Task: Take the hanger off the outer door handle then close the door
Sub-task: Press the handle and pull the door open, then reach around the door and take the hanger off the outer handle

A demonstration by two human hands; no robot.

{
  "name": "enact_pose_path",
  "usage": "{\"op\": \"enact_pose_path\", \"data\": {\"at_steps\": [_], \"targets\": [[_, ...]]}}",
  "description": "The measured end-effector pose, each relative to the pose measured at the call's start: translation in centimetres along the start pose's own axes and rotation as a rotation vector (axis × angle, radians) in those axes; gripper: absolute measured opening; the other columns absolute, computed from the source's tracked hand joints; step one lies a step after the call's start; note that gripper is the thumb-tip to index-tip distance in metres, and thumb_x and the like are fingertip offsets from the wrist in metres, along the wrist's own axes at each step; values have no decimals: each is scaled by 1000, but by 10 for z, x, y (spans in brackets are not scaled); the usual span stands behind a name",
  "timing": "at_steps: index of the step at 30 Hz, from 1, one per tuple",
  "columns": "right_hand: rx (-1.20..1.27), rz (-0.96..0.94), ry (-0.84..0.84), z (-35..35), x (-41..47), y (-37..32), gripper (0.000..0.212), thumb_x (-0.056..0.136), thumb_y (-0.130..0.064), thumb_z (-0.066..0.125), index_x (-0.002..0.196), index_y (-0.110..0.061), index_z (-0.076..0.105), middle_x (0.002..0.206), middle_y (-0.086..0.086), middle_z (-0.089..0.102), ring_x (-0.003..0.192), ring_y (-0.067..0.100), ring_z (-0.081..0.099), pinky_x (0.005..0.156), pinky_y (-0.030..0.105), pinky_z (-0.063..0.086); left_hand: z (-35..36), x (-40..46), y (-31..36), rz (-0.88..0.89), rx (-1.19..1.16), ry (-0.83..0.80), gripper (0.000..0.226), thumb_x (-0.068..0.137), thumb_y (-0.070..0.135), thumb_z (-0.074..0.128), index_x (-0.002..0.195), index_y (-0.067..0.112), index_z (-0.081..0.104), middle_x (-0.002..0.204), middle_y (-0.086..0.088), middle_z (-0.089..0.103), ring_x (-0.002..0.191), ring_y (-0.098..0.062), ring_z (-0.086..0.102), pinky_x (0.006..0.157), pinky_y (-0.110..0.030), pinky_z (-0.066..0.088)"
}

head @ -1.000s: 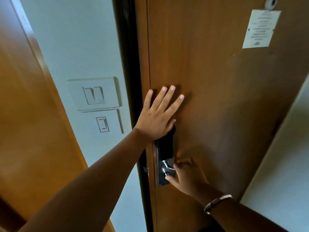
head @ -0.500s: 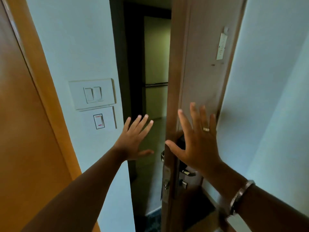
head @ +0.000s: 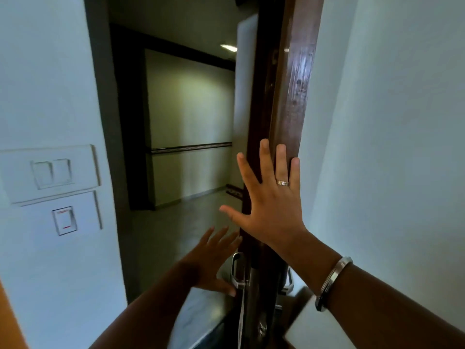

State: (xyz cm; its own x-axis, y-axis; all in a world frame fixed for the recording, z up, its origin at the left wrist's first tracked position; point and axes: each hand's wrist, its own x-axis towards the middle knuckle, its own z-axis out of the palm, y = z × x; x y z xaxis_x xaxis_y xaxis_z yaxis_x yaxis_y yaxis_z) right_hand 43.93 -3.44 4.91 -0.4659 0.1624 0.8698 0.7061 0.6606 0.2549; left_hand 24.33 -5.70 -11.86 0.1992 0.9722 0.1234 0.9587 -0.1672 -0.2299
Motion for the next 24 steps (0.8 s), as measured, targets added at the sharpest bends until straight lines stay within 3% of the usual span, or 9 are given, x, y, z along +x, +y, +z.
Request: {"op": "enact_pose_path", "data": {"at_steps": [7,12,15,20,24], "targets": [[-206,30,76,8,-14,50,92,84,-78,39,154,-20,26,161,19,14,149,40,2,120,51,1,27,45,60,176,-189,33,123,75,94,35,155,15,-15,164,-8,-15,145,-15,-30,108,-36,-34],[-281,57,85,7,-25,74,93,85,-80,36,155,-19,24,161,19,12,148,41,3,120,54,2,26,65,97,184,-310,35,118,74,94,33,158,18,-1,166,-8,9,151,-18,-2,115,-41,-25],[-295,69,88,7,-28,84,91,86,-79,35,155,-20,24,160,20,19,147,43,7,119,55,3,23,71,110,153,-340,56,111,77,91,35,157,17,14,162,-9,25,149,-19,11,110,-34,-30],[-278,67,109,9,-30,96,87,87,-77,34,154,-21,27,159,20,23,146,43,10,119,55,4,27,77,120,131,-386,95,108,74,86,48,153,16,23,154,-8,40,145,-22,25,103,-23,-37],[-265,60,122,10,-33,102,84,88,-76,35,152,-21,30,159,19,24,146,42,12,119,55,6,27,77,111,160,-355,87,118,69,85,56,154,20,6,156,-12,36,144,-23,23,102,-21,-37]]}}
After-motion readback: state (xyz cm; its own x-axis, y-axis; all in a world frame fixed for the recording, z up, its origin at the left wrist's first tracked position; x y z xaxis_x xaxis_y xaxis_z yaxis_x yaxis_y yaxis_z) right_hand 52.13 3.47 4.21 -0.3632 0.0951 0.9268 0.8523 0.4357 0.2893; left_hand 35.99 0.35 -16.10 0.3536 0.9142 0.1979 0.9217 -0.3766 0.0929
